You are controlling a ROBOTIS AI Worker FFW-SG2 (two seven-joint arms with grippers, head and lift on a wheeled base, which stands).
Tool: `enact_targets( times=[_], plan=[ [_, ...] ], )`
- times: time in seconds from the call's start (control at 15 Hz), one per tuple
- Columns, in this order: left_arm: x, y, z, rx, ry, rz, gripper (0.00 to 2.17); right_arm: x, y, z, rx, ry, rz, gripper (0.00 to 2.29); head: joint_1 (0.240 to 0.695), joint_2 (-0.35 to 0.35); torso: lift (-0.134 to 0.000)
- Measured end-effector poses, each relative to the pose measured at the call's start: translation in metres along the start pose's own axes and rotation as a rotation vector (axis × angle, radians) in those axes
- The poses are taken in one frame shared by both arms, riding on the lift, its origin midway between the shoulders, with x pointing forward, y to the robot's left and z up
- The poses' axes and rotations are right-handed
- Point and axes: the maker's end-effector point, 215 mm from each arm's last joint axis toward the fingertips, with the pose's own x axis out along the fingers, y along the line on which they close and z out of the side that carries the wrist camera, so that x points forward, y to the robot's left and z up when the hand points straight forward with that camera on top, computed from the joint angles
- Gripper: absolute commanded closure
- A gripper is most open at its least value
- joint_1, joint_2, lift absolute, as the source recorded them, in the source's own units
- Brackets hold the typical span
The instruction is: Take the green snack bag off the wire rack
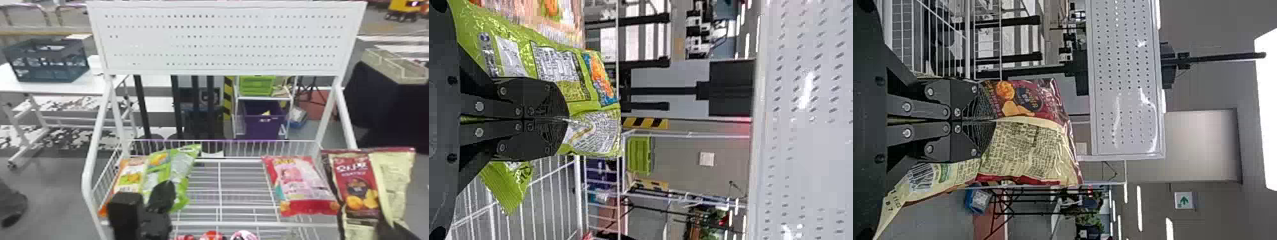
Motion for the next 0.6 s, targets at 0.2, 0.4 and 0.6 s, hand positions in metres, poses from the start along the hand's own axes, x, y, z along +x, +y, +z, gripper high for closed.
enact_targets(
  times=[0.2,0.4,0.6],
  plan=[
    [-0.048,0.048,0.023,-0.013,-0.074,0.065,2.06,-0.001,0.001,0.001,0.000,-0.002,0.002,2.24,0.499,0.000,0.000],
    [-0.087,0.078,0.030,-0.005,-0.108,0.113,2.06,-0.001,0.005,0.001,0.003,-0.005,0.007,2.24,0.499,0.000,0.000],
    [-0.117,0.087,0.045,0.006,-0.151,0.121,2.06,-0.001,0.007,0.001,0.004,-0.005,0.009,2.24,0.499,0.000,0.000]
  ],
)
